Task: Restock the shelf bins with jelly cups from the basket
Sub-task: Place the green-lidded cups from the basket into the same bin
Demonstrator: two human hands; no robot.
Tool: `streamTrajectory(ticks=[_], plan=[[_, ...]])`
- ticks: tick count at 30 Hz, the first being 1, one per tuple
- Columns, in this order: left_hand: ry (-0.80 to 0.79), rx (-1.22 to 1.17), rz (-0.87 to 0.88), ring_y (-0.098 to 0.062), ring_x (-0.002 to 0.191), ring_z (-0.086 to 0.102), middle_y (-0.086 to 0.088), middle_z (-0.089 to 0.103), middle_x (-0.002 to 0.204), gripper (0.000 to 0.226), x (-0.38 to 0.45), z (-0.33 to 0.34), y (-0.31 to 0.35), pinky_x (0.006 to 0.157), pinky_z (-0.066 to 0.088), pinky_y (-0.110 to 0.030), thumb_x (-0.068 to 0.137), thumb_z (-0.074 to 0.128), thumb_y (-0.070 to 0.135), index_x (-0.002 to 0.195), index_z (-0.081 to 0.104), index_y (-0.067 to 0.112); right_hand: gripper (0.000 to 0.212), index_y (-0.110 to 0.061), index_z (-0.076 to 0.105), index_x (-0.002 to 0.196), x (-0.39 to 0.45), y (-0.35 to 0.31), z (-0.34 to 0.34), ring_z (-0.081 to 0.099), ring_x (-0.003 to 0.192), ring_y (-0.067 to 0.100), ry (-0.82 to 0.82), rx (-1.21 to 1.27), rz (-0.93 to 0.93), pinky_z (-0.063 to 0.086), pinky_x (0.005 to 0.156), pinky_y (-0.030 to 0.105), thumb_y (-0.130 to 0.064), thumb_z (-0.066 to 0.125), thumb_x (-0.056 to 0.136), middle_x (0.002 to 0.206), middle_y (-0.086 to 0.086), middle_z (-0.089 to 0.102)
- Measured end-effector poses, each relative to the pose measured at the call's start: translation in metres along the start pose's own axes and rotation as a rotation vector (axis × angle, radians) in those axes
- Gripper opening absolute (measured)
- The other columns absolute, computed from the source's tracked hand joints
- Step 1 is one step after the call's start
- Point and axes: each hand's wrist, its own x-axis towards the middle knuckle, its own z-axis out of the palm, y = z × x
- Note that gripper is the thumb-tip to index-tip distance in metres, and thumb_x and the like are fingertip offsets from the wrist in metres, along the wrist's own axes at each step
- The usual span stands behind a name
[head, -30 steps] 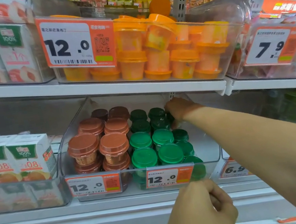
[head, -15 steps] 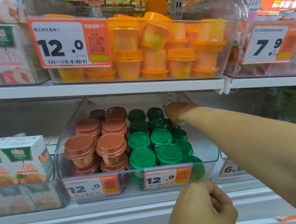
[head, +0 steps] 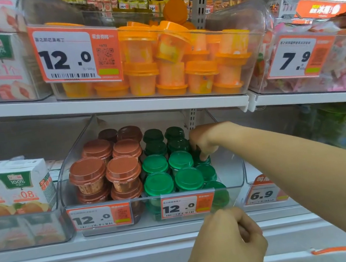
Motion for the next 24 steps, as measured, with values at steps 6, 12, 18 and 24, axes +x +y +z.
streamTrajectory(ticks=[6,12,18,24], plan=[[0.005,0.026,0.025,-0.004,0.06,0.052,0.005,0.07,0.091,0.013,0.003,-0.0001,-0.0011,0.059,0.039,-0.011,0.088,0.06,0.023,0.09,0.072,0.024,0.039,-0.013,0.058,0.129,0.0022,-0.0034,0.0059,0.06,0.097,0.025,-0.032,-0.044,0.008,0.052,0.087,0.034,-0.032,0.064,0.096,0.108,0.003,0.06],[-0.001,0.029,0.025,-0.006,0.059,0.052,0.002,0.07,0.092,0.013,0.0024,0.0023,-0.0021,0.059,0.04,-0.012,0.089,0.06,0.021,0.092,0.072,0.02,0.041,-0.008,0.059,0.125,0.0007,-0.0032,0.0058,0.06,0.094,0.025,0.041,-0.016,0.029,0.052,0.085,0.031,-0.031,0.068,0.094,0.103,0.004,0.059],[-0.03,0.057,0.032,-0.007,0.061,0.053,0.002,0.072,0.092,0.013,0.0031,0.003,-0.0046,0.062,0.042,-0.014,0.088,0.06,0.021,0.093,0.072,0.02,0.039,-0.01,0.058,0.129,0.0035,-0.0047,0.0061,0.059,0.096,0.025,-0.037,-0.057,0.04,0.051,0.086,0.032,-0.033,0.061,0.098,0.108,0.004,0.059],[-0.042,0.107,0.064,-0.005,0.059,0.053,0.002,0.074,0.09,0.016,0.0031,0.0044,-0.0068,0.06,0.044,-0.012,0.089,0.059,0.022,0.096,0.073,0.019,0.036,-0.01,0.059,0.128,-0.0025,-0.0067,0.0022,0.057,0.093,0.024,-0.053,-0.055,0.04,0.048,0.082,0.03,-0.032,0.06,0.098,0.105,0.003,0.058]])
